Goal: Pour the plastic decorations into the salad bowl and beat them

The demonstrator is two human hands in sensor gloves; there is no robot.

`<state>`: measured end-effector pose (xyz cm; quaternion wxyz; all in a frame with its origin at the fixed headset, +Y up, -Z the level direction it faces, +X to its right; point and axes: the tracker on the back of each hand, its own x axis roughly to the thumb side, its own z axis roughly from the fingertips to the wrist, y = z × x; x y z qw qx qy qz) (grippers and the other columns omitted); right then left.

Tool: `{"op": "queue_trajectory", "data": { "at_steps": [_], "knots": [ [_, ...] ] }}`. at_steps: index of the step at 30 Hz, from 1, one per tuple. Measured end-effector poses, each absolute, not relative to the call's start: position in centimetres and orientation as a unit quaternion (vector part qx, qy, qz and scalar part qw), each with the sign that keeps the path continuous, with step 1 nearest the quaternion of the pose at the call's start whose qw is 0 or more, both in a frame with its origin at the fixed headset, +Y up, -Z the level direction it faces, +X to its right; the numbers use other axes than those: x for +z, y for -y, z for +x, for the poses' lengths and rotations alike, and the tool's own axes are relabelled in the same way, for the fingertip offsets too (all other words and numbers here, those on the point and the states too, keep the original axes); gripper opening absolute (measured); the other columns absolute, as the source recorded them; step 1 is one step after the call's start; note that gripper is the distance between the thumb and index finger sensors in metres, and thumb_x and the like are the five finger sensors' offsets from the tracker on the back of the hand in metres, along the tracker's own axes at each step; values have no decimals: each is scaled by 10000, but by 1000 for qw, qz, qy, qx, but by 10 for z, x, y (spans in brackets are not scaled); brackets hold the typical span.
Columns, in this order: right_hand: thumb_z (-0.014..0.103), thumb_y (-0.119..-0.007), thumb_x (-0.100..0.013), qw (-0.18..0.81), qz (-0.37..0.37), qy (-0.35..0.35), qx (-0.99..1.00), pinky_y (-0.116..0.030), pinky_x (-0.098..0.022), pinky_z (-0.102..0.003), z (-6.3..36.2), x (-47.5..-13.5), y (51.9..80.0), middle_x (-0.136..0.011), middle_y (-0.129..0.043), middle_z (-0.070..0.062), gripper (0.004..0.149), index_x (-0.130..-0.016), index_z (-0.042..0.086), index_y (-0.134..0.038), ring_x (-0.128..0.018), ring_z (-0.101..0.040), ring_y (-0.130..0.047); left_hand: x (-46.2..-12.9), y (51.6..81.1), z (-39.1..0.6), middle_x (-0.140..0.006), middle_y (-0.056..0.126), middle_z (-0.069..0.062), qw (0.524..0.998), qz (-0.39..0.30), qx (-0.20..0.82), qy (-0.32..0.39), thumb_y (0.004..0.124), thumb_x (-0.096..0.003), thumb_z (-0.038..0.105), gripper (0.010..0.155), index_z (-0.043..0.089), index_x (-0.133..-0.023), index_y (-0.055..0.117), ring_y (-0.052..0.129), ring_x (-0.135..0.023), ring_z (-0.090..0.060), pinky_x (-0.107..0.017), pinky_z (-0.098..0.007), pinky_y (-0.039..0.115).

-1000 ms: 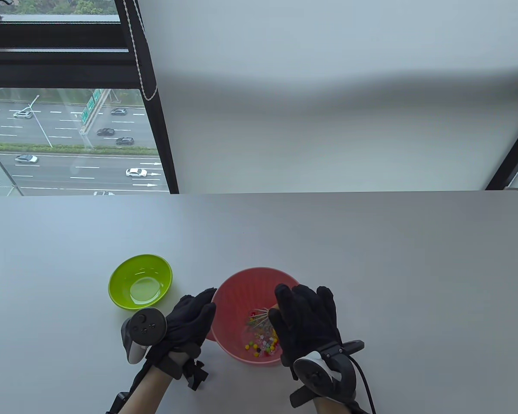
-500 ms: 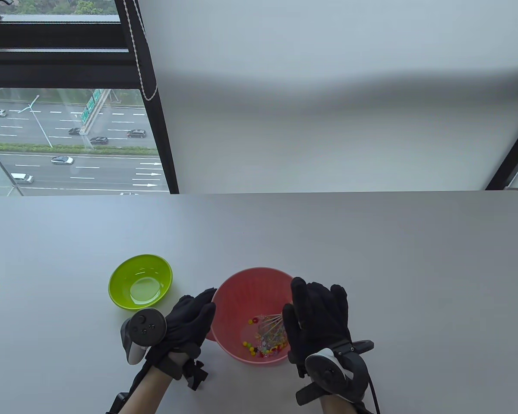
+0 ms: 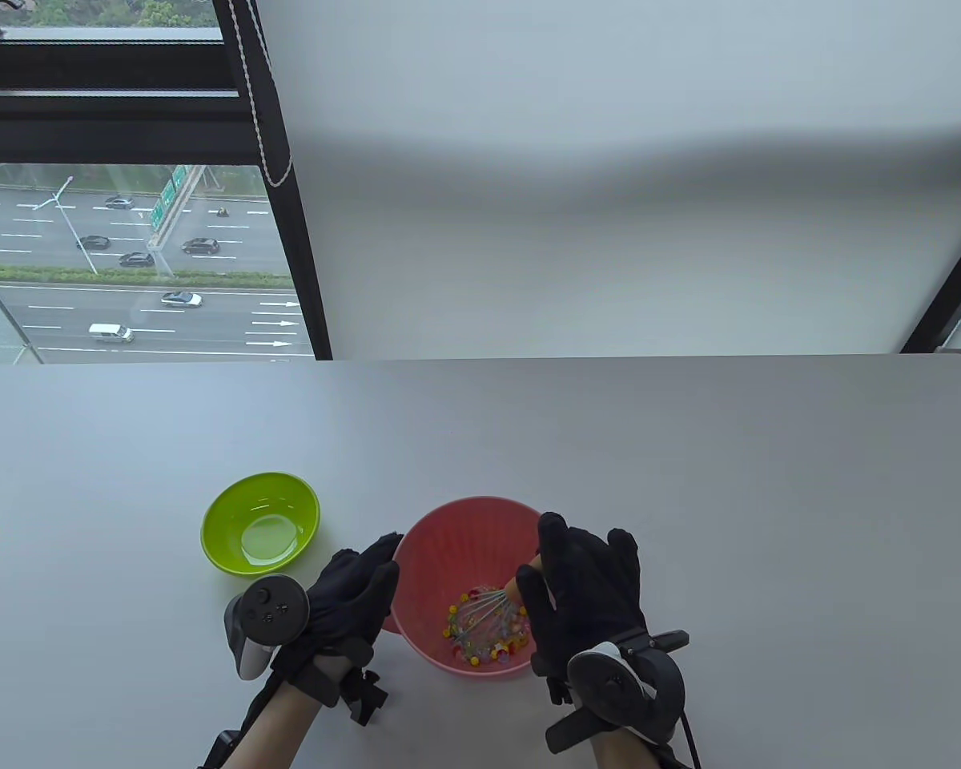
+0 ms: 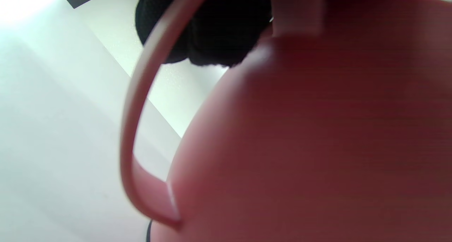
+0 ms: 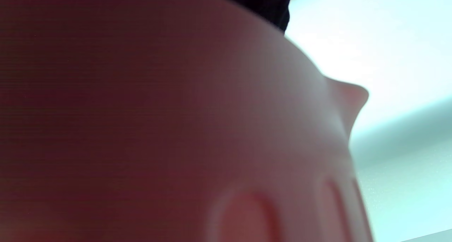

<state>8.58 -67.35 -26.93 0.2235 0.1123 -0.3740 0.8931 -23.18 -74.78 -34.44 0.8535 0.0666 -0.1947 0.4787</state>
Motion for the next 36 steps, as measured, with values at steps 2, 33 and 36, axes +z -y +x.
{"op": "queue_trajectory", "data": {
  "at_steps": [2, 33, 36],
  "knots": [
    [586, -695, -581, 220, 112, 376, 893, -406, -802, -519, 84, -269, 674, -884, -862, 132, 676, -1133, 361, -377, -919, -170, -770, -344, 748, -232, -601, 928, 21, 854, 67, 479, 195, 550, -577, 662, 687, 192, -1059, 687, 846, -770, -318, -783, -595, 416],
    [561, -665, -598, 202, 99, 409, 884, -378, -801, -517, 91, -265, 670, -878, -839, 108, 638, -1132, 382, -366, -931, -196, -718, -341, 746, -231, -626, 922, 23, 856, 92, 470, 194, 556, -584, 622, 616, 281, -1092, 624, 848, -768, -315, -783, -592, 429],
    [571, -663, -595, 205, 98, 408, 884, -384, -801, -514, 91, -265, 671, -859, -853, 115, 642, -1132, 364, -379, -919, -187, -736, -340, 745, -231, -611, 924, 25, 855, 92, 473, 193, 555, -585, 620, 614, 279, -1090, 624, 855, -758, -312, -782, -590, 436]
  ]
}}
